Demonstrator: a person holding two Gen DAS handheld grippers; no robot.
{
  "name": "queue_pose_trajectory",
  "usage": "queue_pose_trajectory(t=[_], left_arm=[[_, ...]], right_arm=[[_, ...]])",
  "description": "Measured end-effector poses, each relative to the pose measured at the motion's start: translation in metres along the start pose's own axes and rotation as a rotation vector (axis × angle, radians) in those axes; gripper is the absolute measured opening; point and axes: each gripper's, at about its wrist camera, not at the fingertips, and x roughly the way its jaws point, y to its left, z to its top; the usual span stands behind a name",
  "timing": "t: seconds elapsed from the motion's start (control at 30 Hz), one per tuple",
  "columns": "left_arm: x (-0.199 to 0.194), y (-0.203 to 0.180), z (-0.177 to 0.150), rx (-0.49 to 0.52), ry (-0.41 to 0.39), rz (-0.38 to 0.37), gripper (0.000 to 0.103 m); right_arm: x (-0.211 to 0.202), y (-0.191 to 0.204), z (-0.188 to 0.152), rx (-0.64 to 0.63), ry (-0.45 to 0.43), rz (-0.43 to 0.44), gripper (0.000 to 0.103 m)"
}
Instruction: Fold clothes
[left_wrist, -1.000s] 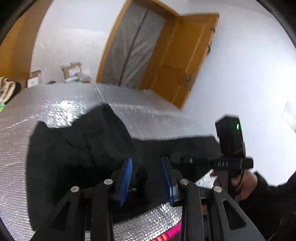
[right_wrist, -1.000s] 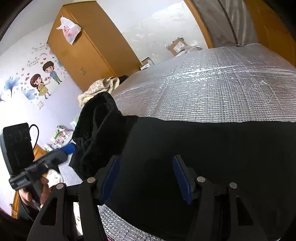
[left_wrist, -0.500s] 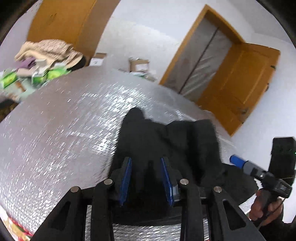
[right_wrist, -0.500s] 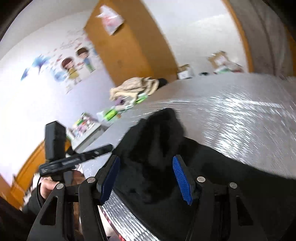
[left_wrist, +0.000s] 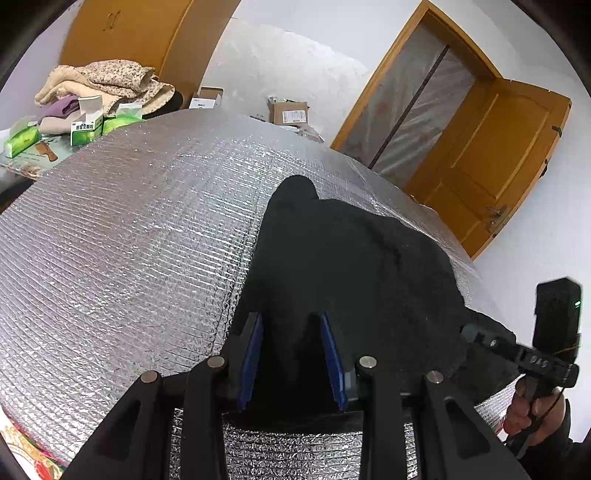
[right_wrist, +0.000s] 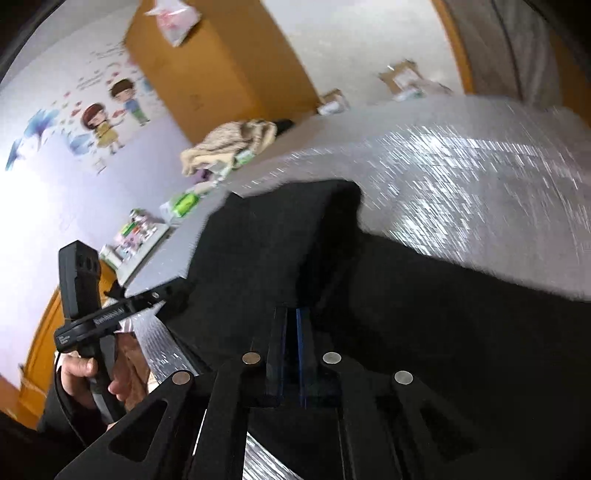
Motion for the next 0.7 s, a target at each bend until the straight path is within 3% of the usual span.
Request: queue_pose_trajectory(t=[0.13,0.2,0.27,0.3,0.4,0.5,0.63,0.7], left_arm=[[-0.004,0.001,0.002,-0.003,-0.008,-0.003,0.033],[-0.008,0.001,0.001,-0.001,-0.016,-0.001,0.033],[-0.010,0.004,0.000,-0.005,-0.017,0.001,0.033],[-0.010,0.005,0.000,-0.009,-0.016,0.001,0.033],[-0.011,0.006,-0.003,-0.017,-0.014,-0.001,0.033],[-0.011,0.006,-0.004,-0.018,-0.011,-0.002,0.033],[-0.011,0.007,-0.007,-0.018,-0.009,-0.003,0.033],[-0.010,0.007,-0.007,-0.018,-0.009,-0.003,0.033]], right_arm=[[0.003,-0.024,-0.010,0.122,0.046,0.003,0.009],[-0.004,-0.029,-0.008,0.185,0.010,0.049,0.021],[-0.011,-0.029,-0.007,0.219,-0.040,0.105,0.052],[-0.013,-0.030,-0.004,0.241,-0.061,0.149,0.055],[-0.004,-0.030,0.003,0.272,-0.041,0.218,0.057],[0.016,-0.029,0.004,0.262,0.033,0.177,0.057],[0.022,-0.028,0.008,0.259,0.067,0.169,0.056],[0.025,-0.025,0.012,0.247,0.100,0.160,0.051]])
